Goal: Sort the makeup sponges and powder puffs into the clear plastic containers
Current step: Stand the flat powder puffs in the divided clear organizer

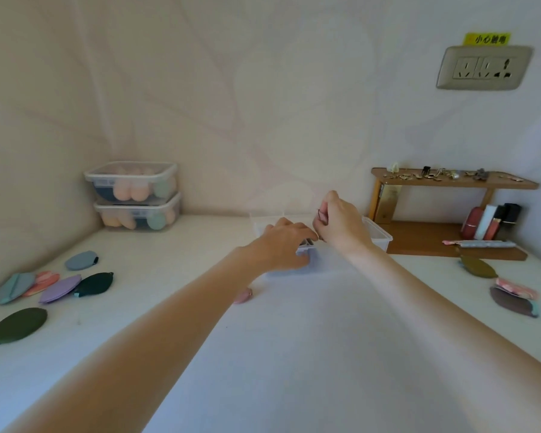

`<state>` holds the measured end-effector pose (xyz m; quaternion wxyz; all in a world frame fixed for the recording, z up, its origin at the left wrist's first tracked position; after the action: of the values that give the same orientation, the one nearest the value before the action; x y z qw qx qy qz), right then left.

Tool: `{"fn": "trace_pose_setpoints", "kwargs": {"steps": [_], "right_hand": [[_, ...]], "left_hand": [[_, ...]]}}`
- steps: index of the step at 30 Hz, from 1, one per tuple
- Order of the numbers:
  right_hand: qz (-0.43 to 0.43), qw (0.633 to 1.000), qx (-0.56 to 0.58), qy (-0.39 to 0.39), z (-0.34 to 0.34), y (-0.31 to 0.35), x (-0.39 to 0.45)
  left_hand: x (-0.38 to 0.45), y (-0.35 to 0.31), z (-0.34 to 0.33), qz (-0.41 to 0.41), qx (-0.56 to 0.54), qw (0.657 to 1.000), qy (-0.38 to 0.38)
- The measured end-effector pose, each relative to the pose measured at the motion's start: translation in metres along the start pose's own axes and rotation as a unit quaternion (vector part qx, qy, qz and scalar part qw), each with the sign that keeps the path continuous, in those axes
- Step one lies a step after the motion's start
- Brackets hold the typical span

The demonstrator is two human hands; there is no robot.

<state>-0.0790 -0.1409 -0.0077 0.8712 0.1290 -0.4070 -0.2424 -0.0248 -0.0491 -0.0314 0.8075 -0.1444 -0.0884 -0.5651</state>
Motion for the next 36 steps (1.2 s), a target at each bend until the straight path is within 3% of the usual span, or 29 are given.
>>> {"fn": "trace_pose_setpoints", "kwargs": {"steps": [6, 9, 16, 22, 27, 31, 36], "right_hand": [[0.119, 0.982, -0.125, 0.078, -0.014, 0.011, -0.007], [0.140, 0.976, -0.144, 0.082, -0.015, 0.013, -0.007], [0.071, 0.984, -0.092, 0.137, -0.018, -0.002, -0.004], [0.032, 0.990, -0.039, 0.134, -0.010, -0.007, -0.005], [0.019, 0.981, -0.039, 0.191, -0.011, -0.004, -0.010], [0.042, 0.991, -0.065, 0.112, -0.001, 0.000, -0.008], [0.113, 0.993, 0.029, 0.020, 0.011, 0.042, -0.018]], "left_hand": [[0.000, 0.001, -0.002, -0.008, 0.035, 0.999, 0.019], [0.002, 0.001, -0.002, -0.013, 0.045, 0.999, 0.022], [0.007, 0.006, -0.006, -0.031, 0.058, 0.997, 0.038], [0.006, 0.003, -0.002, -0.038, 0.069, 0.996, 0.032], [0.006, 0.004, -0.001, -0.026, 0.063, 0.998, 0.009], [0.002, 0.010, 0.002, -0.035, 0.036, 0.998, -0.038], [-0.022, 0.029, 0.023, -0.020, -0.058, 0.987, -0.149]]}}
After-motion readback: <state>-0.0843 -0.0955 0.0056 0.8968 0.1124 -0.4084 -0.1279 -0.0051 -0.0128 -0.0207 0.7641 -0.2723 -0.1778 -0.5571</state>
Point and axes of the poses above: each hand's wrist, its own x-axis towards the middle knuckle, its own z-axis out of the back of the hand, y = z × x, the point moved 5 cm from there along x, towards the middle knuckle, and after that the axes turned 10 degrees about -y, right-handed, at the moved point
